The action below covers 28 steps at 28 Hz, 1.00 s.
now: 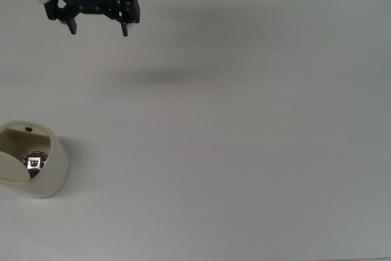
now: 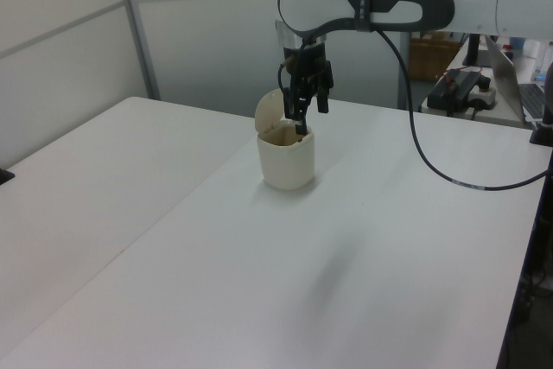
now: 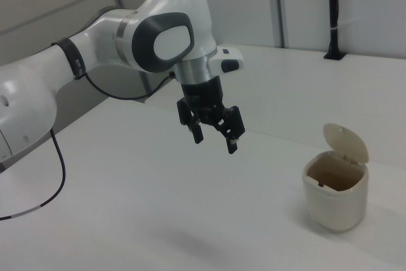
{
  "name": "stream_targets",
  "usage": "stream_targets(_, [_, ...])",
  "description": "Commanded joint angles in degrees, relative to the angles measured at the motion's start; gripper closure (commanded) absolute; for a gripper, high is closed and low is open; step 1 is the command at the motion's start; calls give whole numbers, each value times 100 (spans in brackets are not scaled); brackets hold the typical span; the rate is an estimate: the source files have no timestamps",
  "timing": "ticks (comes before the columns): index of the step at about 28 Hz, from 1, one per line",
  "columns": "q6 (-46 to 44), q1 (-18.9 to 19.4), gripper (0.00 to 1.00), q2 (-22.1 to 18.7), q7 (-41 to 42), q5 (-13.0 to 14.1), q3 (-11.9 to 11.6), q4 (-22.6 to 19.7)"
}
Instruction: Open the trash can
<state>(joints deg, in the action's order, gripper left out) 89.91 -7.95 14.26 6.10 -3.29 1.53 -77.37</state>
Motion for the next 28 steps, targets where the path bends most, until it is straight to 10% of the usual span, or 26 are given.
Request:
stream_targets(1, [-96, 22, 0, -107, 93, 66, 41, -77])
stream_targets(28, [-96, 13, 0, -99, 463, 285, 32, -86])
